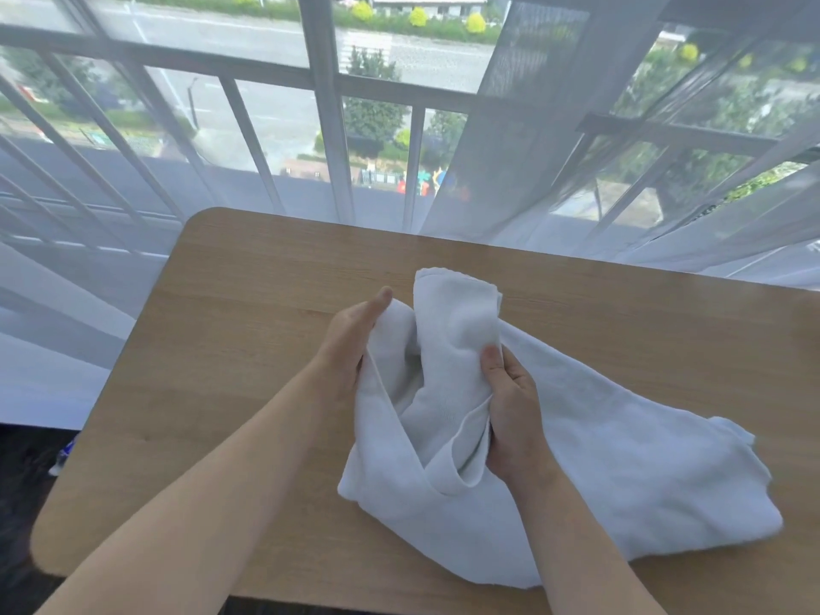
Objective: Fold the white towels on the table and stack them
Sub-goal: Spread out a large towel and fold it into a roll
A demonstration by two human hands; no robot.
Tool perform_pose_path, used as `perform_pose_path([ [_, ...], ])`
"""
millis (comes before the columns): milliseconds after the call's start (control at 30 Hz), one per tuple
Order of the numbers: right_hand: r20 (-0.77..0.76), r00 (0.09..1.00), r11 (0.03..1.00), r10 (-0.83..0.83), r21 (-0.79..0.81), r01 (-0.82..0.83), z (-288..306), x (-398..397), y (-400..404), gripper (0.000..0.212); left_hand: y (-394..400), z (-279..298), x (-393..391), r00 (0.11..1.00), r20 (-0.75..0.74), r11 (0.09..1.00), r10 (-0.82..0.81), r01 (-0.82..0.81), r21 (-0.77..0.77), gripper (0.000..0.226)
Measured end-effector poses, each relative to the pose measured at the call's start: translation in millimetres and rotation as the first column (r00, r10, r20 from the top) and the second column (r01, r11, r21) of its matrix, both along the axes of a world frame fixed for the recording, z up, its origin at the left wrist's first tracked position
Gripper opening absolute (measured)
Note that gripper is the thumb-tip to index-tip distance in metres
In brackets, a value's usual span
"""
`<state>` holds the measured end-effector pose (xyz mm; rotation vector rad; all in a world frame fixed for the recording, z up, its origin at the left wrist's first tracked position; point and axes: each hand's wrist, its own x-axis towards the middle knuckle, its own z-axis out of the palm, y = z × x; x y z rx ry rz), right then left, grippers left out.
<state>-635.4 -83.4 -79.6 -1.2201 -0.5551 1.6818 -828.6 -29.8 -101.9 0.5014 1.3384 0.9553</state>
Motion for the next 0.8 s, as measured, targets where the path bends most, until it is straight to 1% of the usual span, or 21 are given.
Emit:
perform_pose_path([
  [67,0.008,1.000,1.000,0.021,0.002,-0.021,0,-4,0,0.035,12,5,0,0.986,-0.105,0.987,-0.129,0.117,-0.108,0.061],
  [100,0.008,0.999,0.999,0.034,0.004,-0.034,1,-6,0,0.035,15,4,1,0.974,-0.159,0.981,-0.164,0.143,-0.135,0.058],
  [167,0.012,0.999,0.999,0.043,0.005,-0.043,2,-10,1,0.034,19,5,4,0.957,-0.248,0.982,-0.150,0.116,-0.149,0.049],
  [200,0.020,0.999,0.999,0.045,0.005,-0.045,2,-12,1,0.033,20,7,4,0.955,-0.275,0.989,-0.115,0.083,-0.125,0.043],
  [233,0.027,0.999,0.999,0.046,0.003,-0.046,2,-12,1,0.033,18,10,5,0.955,-0.290,0.996,-0.067,0.049,-0.071,0.038],
  [300,0.031,0.998,0.999,0.046,-0.004,-0.046,2,-11,2,0.032,17,17,3,0.957,-0.273,0.990,0.100,-0.067,0.127,0.040],
  [333,0.033,0.999,0.999,0.043,-0.004,-0.043,2,-10,2,0.032,16,21,1,0.959,-0.212,0.966,0.188,-0.141,0.218,0.039],
  [367,0.035,0.998,0.999,0.042,-0.002,-0.042,3,-8,3,0.031,15,26,-1,0.962,-0.130,0.940,0.239,-0.196,0.279,0.033],
  [400,0.038,0.998,0.999,0.046,0.001,-0.046,3,-8,2,0.031,14,32,-1,0.969,-0.068,0.928,0.236,-0.204,0.313,0.026],
  [433,0.042,0.998,0.999,0.052,0.004,-0.053,3,-9,2,0.031,14,36,1,0.980,-0.069,0.929,0.187,-0.154,0.338,0.023],
  [500,0.060,0.995,0.997,0.073,0.006,-0.074,5,-13,1,0.031,17,40,8,0.971,-0.229,0.924,0.075,0.018,0.382,0.021],
  [567,0.073,0.994,0.996,0.084,0.013,-0.085,7,-17,1,0.031,19,41,15,0.944,-0.326,0.909,0.051,0.090,0.406,0.017],
  [667,0.096,0.985,0.985,0.146,0.083,-0.154,13,-26,2,0.032,19,38,14,0.937,-0.343,0.919,0.068,0.076,0.388,0.022],
  [733,0.164,0.966,0.962,0.198,0.156,-0.223,17,-34,4,0.032,18,33,10,0.936,-0.349,0.930,0.046,0.087,0.356,0.023],
  [800,0.243,0.939,0.935,0.243,0.198,-0.293,21,-48,12,0.033,18,29,4,0.947,-0.319,0.945,0.043,0.065,0.319,0.020],
])
